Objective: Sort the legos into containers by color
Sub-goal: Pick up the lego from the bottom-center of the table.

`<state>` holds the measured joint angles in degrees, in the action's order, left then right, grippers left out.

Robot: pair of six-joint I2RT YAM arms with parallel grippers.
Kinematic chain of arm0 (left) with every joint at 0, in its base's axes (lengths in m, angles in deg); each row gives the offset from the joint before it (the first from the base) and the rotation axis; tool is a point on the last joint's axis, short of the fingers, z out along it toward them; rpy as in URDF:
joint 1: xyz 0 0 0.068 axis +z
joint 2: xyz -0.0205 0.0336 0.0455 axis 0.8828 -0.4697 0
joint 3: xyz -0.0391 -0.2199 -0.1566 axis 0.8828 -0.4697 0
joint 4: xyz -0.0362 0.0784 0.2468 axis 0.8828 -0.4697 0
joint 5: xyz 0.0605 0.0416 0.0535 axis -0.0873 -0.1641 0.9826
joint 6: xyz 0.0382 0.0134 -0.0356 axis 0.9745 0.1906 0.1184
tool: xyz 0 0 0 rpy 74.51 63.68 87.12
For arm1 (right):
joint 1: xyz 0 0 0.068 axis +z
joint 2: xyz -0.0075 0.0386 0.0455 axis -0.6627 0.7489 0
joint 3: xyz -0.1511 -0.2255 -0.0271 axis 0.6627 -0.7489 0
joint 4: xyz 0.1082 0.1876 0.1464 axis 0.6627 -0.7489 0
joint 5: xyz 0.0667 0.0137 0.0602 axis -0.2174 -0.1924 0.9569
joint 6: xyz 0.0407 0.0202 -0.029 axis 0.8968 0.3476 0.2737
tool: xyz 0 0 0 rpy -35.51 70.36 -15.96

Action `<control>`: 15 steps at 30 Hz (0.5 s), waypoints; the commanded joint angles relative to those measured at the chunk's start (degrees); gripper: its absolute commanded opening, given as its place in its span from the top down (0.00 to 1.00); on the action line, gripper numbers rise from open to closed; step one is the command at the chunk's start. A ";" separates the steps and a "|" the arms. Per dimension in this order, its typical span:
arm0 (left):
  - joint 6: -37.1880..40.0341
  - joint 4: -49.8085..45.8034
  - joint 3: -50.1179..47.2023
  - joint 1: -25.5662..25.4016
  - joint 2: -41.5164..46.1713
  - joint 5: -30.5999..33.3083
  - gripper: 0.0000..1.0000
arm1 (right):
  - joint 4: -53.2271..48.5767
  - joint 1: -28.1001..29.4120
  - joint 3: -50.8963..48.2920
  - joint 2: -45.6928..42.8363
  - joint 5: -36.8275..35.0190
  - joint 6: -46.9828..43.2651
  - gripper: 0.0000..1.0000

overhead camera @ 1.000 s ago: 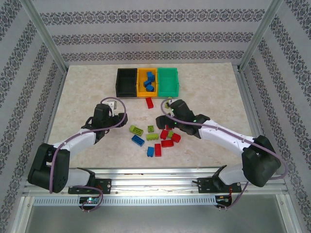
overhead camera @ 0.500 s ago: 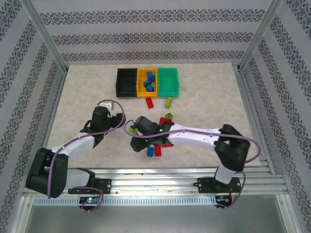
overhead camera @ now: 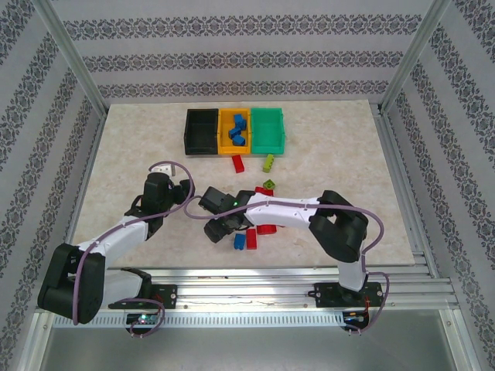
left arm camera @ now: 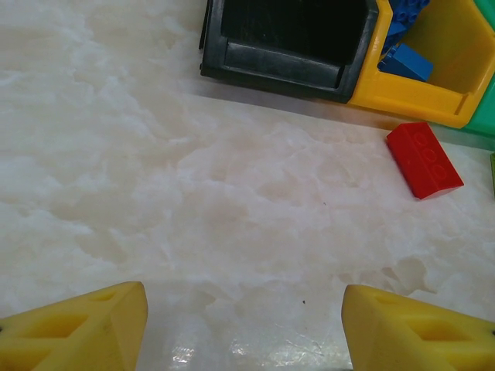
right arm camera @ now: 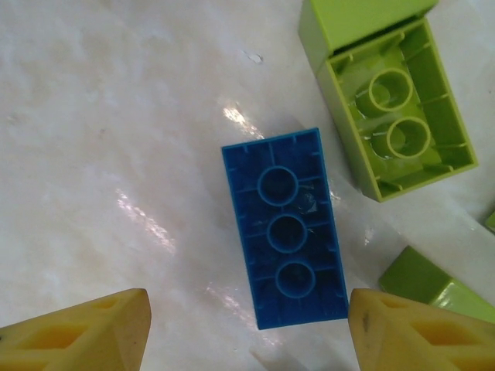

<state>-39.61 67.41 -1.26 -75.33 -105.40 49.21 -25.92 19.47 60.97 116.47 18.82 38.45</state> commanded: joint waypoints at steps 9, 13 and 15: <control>-1.02 3.42 -1.25 0.95 1.05 0.81 0.33 | -2.86 -0.58 5.55 6.08 -2.78 -0.21 0.39; -1.10 3.53 -1.40 0.96 1.34 1.02 0.33 | -3.25 -0.50 5.17 6.22 -3.18 -0.21 0.44; -1.22 3.66 -1.50 0.96 1.31 0.81 0.33 | -3.25 -0.51 4.92 6.06 -3.48 -0.11 0.48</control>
<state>-40.04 68.31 -2.09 -74.98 -105.27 49.28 -27.23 19.36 65.76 121.78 16.75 38.27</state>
